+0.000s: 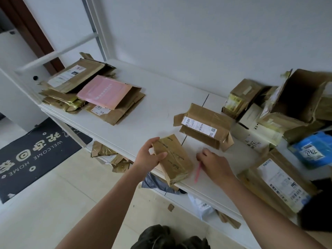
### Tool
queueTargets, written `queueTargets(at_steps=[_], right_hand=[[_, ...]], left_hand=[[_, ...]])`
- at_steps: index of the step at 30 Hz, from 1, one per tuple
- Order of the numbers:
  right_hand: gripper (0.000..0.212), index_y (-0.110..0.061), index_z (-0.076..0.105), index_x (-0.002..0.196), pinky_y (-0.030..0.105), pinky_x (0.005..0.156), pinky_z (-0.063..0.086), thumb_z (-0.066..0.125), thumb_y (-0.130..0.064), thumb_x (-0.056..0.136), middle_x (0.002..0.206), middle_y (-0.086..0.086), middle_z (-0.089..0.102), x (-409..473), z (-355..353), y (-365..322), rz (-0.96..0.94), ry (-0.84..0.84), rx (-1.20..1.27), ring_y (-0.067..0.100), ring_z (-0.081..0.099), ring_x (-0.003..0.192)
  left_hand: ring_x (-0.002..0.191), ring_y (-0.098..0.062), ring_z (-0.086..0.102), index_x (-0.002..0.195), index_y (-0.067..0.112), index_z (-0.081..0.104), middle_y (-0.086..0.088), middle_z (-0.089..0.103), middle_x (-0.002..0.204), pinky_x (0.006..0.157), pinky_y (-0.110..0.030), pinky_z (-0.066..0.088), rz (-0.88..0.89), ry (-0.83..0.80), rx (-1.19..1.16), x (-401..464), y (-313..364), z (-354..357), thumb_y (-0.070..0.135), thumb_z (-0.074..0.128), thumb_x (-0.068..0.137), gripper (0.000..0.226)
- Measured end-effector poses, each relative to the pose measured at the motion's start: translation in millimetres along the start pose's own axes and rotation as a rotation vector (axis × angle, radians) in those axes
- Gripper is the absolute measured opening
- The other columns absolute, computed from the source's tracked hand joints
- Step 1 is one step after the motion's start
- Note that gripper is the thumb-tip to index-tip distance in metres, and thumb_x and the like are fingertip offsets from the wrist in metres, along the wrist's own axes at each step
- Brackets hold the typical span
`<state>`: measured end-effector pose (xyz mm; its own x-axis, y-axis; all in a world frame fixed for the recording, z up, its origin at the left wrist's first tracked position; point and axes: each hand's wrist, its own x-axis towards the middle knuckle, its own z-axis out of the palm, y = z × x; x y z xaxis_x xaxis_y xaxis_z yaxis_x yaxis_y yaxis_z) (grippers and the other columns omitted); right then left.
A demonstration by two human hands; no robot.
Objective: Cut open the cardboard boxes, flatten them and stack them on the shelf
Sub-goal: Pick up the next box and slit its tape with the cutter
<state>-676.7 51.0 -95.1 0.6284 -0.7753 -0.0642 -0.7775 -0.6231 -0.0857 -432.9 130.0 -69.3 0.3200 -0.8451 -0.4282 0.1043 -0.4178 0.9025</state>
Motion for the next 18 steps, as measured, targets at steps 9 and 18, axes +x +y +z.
queueTargets(at_steps=[9,18], right_hand=[[0.009,-0.014,0.058,0.107,0.023,0.063,0.054,0.054,-0.013,0.099,0.09,-0.003,0.065,26.3,-45.2,-28.5,0.094,0.47,1.013,0.014,0.064,0.076],[0.004,-0.009,0.064,0.095,0.033,0.075,0.059,0.066,-0.01,0.092,0.094,0.003,0.07,53.4,-35.4,-68.8,0.172,0.348,1.324,0.018,0.069,0.089]], left_hand=[[0.106,-0.021,0.063,0.134,0.033,0.053,0.015,0.053,0.121,0.085,-0.036,0.058,0.016,-0.012,-0.061,1.3,3.5,14.0,0.012,0.074,0.087,0.056],[0.102,-0.015,0.063,0.137,0.029,0.052,0.007,0.053,0.132,0.07,-0.021,0.056,0.006,-0.001,-0.129,-1.0,4.2,16.3,0.013,0.068,0.092,0.051]])
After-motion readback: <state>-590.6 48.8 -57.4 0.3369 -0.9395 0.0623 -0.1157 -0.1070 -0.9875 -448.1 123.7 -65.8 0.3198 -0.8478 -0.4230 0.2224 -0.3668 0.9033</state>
